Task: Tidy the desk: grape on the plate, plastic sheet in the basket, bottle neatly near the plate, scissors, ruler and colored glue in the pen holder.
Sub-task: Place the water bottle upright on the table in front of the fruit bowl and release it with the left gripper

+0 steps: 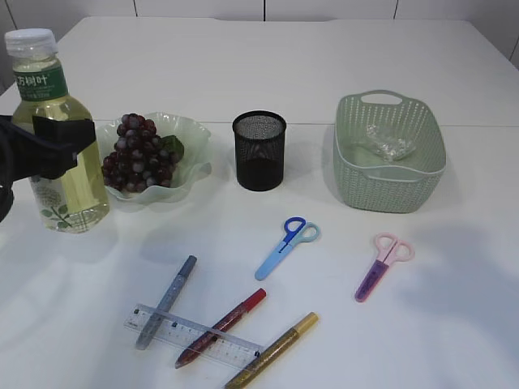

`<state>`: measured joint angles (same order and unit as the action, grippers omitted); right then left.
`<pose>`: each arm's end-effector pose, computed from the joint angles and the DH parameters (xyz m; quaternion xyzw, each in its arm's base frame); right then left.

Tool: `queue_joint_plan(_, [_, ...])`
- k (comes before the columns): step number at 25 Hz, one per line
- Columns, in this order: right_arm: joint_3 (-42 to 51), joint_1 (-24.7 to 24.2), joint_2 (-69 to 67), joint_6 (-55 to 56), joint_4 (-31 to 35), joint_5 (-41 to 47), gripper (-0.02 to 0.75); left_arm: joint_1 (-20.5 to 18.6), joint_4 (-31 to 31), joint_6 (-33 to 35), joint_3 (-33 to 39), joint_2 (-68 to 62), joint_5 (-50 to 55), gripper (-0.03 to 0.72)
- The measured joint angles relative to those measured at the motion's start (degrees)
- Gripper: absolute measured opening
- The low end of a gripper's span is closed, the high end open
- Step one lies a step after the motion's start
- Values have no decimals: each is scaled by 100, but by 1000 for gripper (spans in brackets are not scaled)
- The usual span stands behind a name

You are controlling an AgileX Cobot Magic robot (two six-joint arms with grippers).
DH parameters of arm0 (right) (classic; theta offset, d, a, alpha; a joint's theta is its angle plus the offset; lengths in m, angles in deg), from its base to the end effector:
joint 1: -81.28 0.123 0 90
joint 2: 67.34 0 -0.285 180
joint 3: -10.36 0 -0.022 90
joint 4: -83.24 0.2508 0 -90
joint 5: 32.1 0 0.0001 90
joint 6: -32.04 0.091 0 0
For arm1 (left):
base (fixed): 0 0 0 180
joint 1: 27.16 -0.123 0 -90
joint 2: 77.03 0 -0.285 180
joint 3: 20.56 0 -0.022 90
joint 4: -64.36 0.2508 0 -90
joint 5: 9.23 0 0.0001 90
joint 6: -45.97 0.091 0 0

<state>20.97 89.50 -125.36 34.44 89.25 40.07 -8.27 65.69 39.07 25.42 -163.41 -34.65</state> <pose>0.1292 0.0278 0.4065 -0.0494 0.9395 0.0832 0.3287 0.2544 -0.0880 0.2281 0.0952 0.7979 -0.1306 0.5807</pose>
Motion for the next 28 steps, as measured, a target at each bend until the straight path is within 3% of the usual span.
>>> queue_joint_plan(5, [0,0,0,-47,-65,0,430,0,5,289,87,-64,-307,447])
queue_joint_plan(15, [0,0,0,-139,-87,0,430,0,-507,491,843,-1331,-3412,447])
queue_joint_plan(28, [0,0,0,-283,-255,0,430,0,-611,690,557,-2416,-3565,447])
